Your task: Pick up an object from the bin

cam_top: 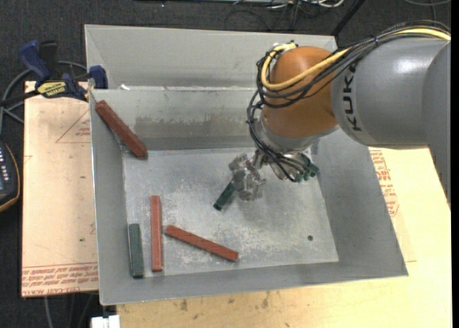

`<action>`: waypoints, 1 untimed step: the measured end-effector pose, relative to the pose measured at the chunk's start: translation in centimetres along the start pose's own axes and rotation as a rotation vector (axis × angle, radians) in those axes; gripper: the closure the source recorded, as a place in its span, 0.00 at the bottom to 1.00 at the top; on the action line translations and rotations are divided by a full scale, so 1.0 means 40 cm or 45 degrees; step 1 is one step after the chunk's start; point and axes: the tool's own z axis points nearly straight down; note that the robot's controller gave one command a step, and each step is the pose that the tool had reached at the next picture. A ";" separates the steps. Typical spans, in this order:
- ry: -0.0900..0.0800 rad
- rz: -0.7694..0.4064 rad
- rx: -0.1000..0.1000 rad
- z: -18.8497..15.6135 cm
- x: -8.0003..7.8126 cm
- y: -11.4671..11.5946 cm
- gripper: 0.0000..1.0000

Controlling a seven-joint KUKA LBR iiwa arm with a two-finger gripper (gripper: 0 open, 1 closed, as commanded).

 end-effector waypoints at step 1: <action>0.000 0.000 0.000 0.000 0.000 0.000 0.00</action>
Offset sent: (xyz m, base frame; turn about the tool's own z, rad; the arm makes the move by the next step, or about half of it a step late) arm 0.0000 0.0000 0.0000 0.0000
